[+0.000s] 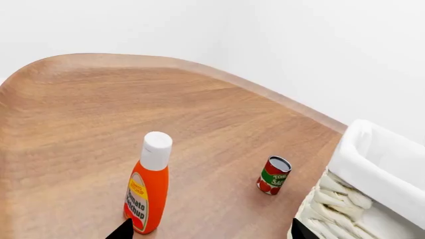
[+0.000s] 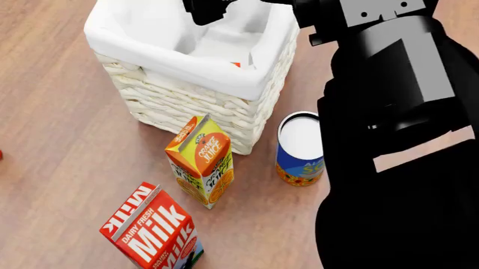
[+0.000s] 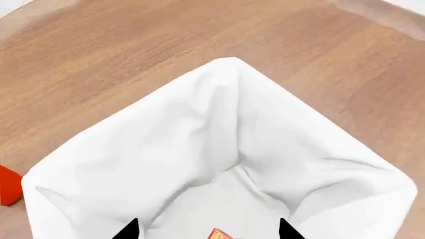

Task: Pick up the butter and put it in the basket.

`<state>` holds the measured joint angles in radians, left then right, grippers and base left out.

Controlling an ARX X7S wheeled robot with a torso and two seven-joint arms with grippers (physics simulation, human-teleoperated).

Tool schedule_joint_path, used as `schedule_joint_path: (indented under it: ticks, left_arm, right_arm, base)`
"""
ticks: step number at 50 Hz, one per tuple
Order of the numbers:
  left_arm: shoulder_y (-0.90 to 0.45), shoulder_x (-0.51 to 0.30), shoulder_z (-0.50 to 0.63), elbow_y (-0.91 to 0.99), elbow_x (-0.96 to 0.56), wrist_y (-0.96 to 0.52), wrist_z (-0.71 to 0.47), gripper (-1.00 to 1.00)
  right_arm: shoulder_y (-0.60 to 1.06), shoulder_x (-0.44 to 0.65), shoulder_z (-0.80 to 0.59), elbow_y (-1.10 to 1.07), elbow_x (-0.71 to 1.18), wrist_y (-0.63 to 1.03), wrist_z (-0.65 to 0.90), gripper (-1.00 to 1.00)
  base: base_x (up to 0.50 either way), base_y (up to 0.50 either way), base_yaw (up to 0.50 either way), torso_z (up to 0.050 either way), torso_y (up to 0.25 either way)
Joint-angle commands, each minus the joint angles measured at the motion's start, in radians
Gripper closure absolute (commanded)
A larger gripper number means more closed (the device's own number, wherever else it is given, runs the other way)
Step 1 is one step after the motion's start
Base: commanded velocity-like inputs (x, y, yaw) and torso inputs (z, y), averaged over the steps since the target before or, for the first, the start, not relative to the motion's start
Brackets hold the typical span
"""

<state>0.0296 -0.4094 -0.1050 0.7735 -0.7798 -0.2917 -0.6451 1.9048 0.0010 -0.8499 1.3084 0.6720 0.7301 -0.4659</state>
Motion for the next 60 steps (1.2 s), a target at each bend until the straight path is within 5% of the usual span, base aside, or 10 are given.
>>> schedule_joint_path:
  ticks: [1,12,18,29,49,60]
  left_arm:
    - [0.0,-0.002,0.004,0.0,0.001,0.004,0.0,-1.0]
    - [0.004,-0.008,0.003,0.006,-0.003,0.011,0.005,-1.0]
    - [0.005,-0.012,0.002,0.011,-0.007,0.014,0.005,-1.0]
    - [0.0,-0.016,-0.001,0.012,-0.01,0.022,0.009,-1.0]
    - [0.019,-0.034,-0.016,0.05,-0.027,0.042,0.017,-1.0]
    - [0.04,-0.051,-0.047,0.099,-0.064,0.061,0.017,-1.0]
  right_arm:
    - [-0.003,0.0,0.076,0.0,-0.118,-0.181,0.02,-1.0]
    - [-0.022,0.011,0.136,-0.026,-0.177,-0.527,0.056,-1.0]
    - [-0.143,0.133,0.15,-0.41,-0.169,-0.511,0.212,-1.0]
    - [-0.299,0.269,0.134,-0.773,-0.262,-0.613,0.408,-1.0]
    - [-0.456,0.522,0.113,-1.329,-0.356,-0.405,0.646,-1.0]
    - [-0.57,0.674,0.211,-1.607,-0.273,-0.278,0.767,-1.0]
  base:
    - [0.0,0.0,0.0,0.0,0.0]
    - [0.0,0.0,0.0,0.0,0.0]
    - [0.0,0.0,0.0,0.0,0.0]
    - [0.0,0.0,0.0,0.0,0.0]
    - [0.0,0.0,0.0,0.0,0.0]
    - [0.0,0.0,0.0,0.0,0.0]
